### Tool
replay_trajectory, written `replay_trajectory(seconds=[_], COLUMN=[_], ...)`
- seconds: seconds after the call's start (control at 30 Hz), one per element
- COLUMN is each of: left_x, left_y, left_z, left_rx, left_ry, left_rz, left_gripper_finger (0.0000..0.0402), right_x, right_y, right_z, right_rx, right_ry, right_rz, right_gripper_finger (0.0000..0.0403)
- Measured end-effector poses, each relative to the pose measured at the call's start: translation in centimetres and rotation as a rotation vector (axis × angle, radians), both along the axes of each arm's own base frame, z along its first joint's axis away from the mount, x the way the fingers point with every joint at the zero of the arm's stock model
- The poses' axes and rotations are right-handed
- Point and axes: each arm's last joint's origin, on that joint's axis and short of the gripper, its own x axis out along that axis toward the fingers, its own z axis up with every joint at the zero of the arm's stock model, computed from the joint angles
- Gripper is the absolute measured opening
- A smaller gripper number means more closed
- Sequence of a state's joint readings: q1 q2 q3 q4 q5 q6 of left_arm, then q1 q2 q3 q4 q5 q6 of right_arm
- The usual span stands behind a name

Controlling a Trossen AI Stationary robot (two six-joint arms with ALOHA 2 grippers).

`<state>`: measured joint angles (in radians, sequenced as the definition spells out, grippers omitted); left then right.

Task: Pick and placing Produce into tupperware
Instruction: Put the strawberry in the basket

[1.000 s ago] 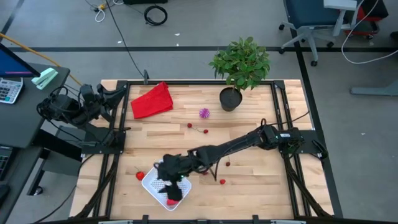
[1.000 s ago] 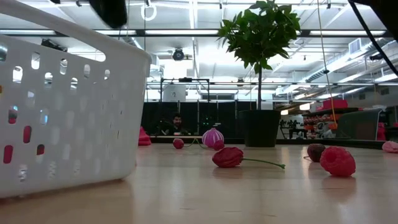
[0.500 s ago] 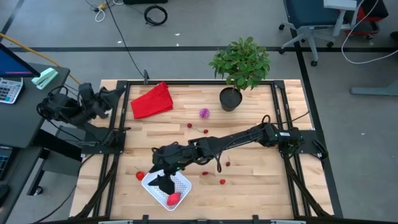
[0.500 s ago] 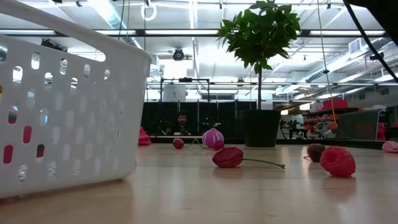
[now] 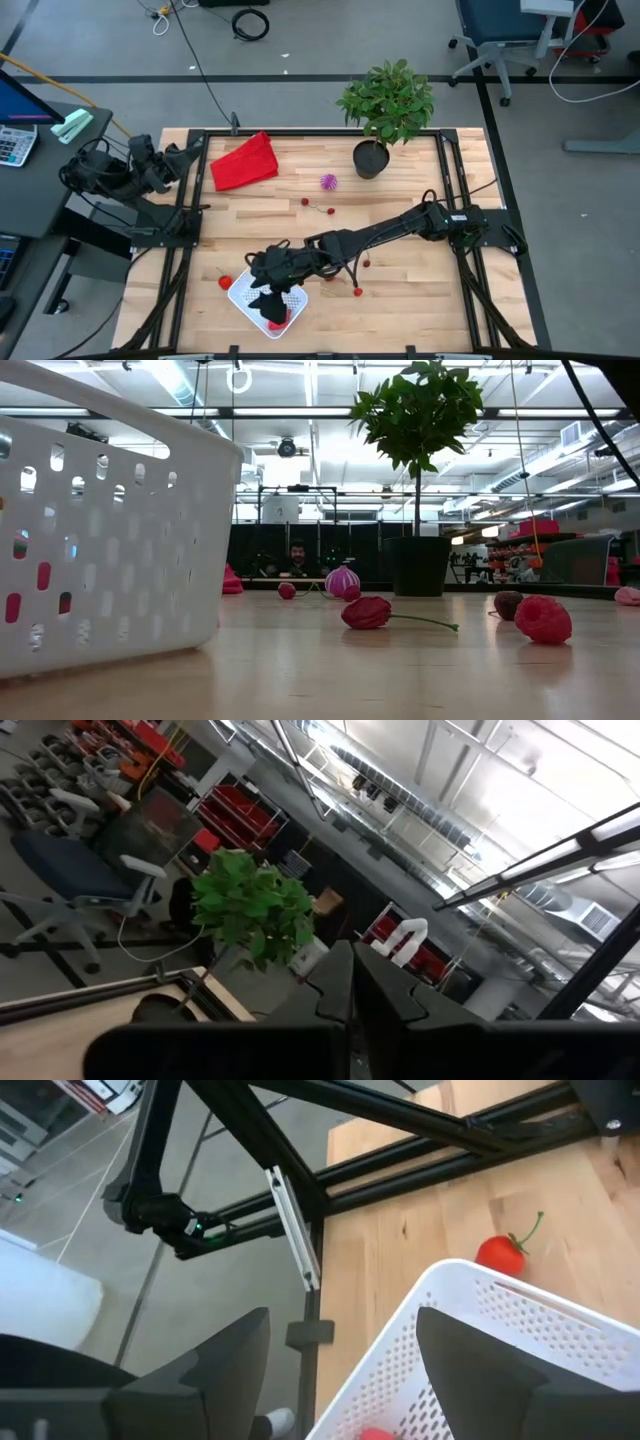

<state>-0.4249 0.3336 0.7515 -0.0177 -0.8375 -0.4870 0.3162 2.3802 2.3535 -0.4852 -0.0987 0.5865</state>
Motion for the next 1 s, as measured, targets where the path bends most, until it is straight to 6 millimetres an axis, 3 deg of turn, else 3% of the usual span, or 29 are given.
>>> replay_trajectory(seconds=[0.13, 0.23, 0.63, 0.77, 0.9, 1.0], left_x=[0.0, 0.0, -1.5, -1.8, -3.8, -4.8], left_y=[0.0, -0.3, -1.0, -1.1, -0.3, 0.2], left_z=[0.0, 0.4, 5.5, 8.8, 13.7, 16.7], left_rx=[-0.004, -0.012, 0.058, 0.179, 0.326, 0.365], left_ry=[-0.003, -0.069, -0.275, -0.319, -0.373, -0.311], left_rz=[-0.017, -0.131, -0.628, -0.654, -0.585, -0.575], left_gripper_finger=[0.0018, 0.0013, 0.002, 0.001, 0.0005, 0.0014], right_x=[-0.1, -0.2, -0.5, -0.7, -1.0, -1.0], right_y=[0.5, 0.7, 0.5, 0.3, 0.2, 0.2], right_z=[0.0, 0.0, -0.5, -0.9, -1.3, -1.3], right_rx=[-0.011, -0.011, -0.037, -0.053, -0.07, -0.073], right_ry=[-0.004, -0.003, 0.053, 0.1, 0.14, 0.149], right_rz=[-0.009, -0.005, 0.009, 0.007, 0.011, 0.013], right_gripper_finger=[0.026, 0.026, 0.0258, 0.0256, 0.0256, 0.0256])
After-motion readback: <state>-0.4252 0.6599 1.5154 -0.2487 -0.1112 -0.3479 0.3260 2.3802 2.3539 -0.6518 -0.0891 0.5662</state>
